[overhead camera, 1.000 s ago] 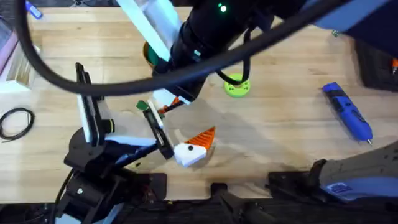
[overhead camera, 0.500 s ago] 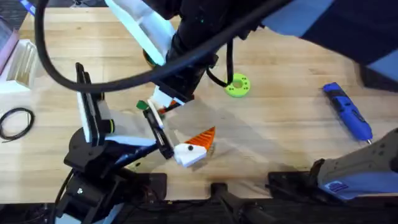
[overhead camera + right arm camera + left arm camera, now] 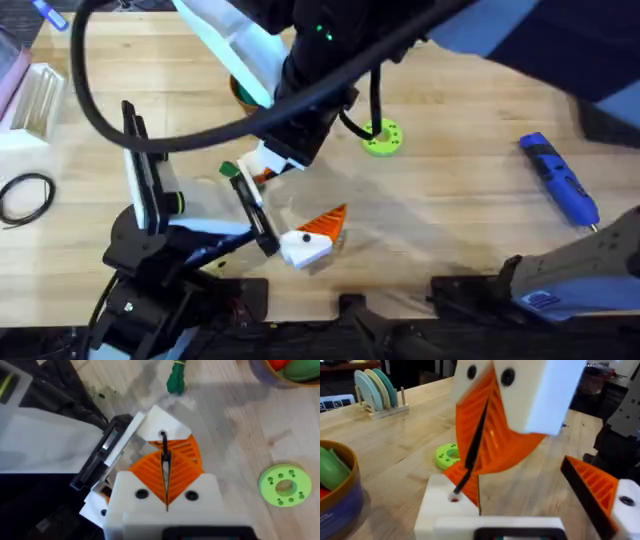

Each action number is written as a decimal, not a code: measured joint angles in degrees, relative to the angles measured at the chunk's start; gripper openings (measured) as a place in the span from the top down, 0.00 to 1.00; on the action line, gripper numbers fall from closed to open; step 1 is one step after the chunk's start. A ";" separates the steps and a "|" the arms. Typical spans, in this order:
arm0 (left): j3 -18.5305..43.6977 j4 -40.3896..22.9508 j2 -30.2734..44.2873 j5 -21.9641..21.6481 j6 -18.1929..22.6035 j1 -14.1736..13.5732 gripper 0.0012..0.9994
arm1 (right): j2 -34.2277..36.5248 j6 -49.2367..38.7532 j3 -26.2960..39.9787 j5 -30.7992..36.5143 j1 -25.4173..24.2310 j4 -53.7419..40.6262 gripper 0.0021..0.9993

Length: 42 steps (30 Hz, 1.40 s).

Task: Pick up the gripper from the table and insert it into the empty holder that is missing its gripper. Then pick up a screw, insert it into the mounting hole, and use the screwdriver to tighten it. Finally, clean up the table by picking up the vegetable and placing it into the bucket.

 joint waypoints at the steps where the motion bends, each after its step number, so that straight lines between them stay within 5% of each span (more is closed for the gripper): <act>1: 0.00 -0.01 0.00 0.00 0.00 0.00 0.01 | -0.01 0.00 0.21 -0.01 0.00 -0.32 1.00; 42: 0.00 -0.01 -0.01 0.13 -0.02 0.00 0.01 | 1.29 -0.02 1.14 0.14 0.00 -0.70 1.00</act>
